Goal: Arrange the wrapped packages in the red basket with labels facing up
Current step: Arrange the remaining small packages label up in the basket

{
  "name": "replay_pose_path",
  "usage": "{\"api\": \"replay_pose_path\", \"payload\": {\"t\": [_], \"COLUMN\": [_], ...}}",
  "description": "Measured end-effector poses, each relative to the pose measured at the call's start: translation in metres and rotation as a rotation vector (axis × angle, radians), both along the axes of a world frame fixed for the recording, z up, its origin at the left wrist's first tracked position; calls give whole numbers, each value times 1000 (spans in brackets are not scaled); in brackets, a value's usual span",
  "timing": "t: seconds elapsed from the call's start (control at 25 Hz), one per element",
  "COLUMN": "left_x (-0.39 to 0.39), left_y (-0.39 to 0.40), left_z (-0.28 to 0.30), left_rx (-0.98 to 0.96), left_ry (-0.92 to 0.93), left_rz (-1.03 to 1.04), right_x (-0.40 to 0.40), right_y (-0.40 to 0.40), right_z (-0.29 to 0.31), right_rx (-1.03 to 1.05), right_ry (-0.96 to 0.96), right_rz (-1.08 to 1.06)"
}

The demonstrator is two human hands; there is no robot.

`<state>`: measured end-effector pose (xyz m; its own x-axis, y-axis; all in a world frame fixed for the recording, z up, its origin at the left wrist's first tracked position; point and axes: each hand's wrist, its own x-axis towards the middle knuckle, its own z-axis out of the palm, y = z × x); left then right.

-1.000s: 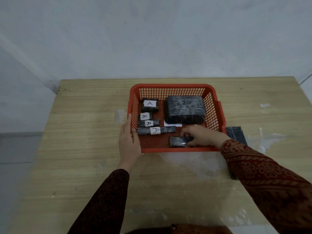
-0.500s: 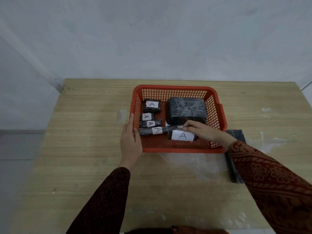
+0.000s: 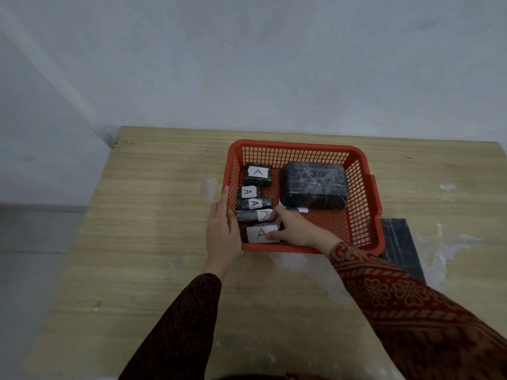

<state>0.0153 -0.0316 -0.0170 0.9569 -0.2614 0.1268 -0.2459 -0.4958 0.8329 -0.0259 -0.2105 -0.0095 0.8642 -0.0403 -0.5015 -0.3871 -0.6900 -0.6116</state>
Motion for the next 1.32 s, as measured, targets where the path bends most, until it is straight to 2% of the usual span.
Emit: {"api": "replay_pose_path", "payload": {"t": [0.08, 0.2, 0.36, 0.44, 0.52, 0.6, 0.68, 0.76, 0.88, 1.0, 1.08, 1.2, 1.32], "left_x": [1, 0, -2, -1, 1, 3, 6, 8, 14, 21, 24, 30, 34], "left_y": [0, 0, 1, 0, -3, -9, -21, -42, -85, -116, -123, -126, -127], "left_z": [-1, -1, 0, 1, 2, 6, 12, 16, 13, 4, -1, 2, 15], "left_rx": [7, 11, 52, 197, 446, 561, 501, 392, 381, 408, 373, 214, 126], "left_ry": [0, 3, 30, -29, -191, -323, -333, -240, -101, 115, 163, 207, 249], "left_rz": [2, 2, 5, 33, 69, 32, -68, -174, -279, -332, -349, -265, -204], "right_x": [0, 1, 1, -3, -12, -23, -36, -46, -44, -37, -39, -45, -43], "right_y": [5, 15, 21, 18, 12, 0, -19, -44, -81, -90, -87, -86, -93], "right_z": [-1, -4, -6, -2, 5, 12, 17, 18, 11, -1, -6, 3, 21], "right_rx": [-82, -243, -179, -132, -111, -102, -140, -223, -159, -80, -137, -241, -208], "right_ry": [-60, -121, -153, -165, -199, -305, -476, -566, -421, -323, -371, -504, -613], "right_rz": [-98, -109, -160, -139, -82, -106, -251, -477, -728, -628, -557, -505, -524]}}
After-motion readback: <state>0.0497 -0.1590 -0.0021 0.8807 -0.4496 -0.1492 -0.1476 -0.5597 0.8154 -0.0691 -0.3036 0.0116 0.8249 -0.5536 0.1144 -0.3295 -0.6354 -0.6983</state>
